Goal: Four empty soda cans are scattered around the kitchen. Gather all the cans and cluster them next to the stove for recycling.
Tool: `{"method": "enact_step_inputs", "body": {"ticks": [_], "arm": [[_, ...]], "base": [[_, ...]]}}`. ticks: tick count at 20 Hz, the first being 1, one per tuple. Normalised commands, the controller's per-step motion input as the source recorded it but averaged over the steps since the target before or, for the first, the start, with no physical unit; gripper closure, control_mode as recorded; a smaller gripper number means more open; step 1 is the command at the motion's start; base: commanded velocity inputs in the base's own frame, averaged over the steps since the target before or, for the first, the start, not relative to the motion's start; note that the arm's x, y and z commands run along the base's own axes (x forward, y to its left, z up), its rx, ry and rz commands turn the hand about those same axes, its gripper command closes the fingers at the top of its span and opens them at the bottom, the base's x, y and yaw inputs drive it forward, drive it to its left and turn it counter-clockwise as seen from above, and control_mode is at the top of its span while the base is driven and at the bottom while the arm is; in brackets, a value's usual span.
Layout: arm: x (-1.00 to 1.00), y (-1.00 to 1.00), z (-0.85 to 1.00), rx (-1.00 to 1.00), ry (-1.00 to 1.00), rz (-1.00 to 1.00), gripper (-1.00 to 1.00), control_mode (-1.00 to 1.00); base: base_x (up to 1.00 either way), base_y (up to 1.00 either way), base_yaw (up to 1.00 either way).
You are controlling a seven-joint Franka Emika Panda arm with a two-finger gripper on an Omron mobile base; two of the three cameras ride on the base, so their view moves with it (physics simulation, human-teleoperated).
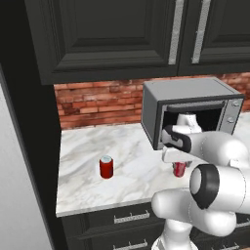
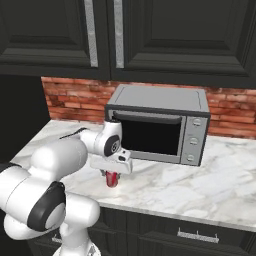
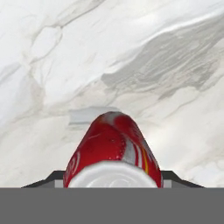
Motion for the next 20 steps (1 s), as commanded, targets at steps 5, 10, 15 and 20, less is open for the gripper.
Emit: {"method": "enact_step_inputs", "body": {"ticks": [5, 10, 15, 20], "arm": [[0.00, 0.00, 0.01, 0.00, 0.00, 0.00, 1.00, -1.00], [-0.02, 0.00, 0.34, 0.00, 0.00, 0.00, 1.00, -1.00], [-0.44, 0.00, 0.35, 0.00, 0.00, 0.00, 1.00, -1.00], [-0.46, 0.00, 0.44, 0.00, 0.00, 0.00, 1.00, -1.00]], "base": [[0.00, 0.00, 0.00], [0.00, 0.00, 0.00], [0.00, 0.00, 0.00], [0.00, 0.00, 0.00]]}}
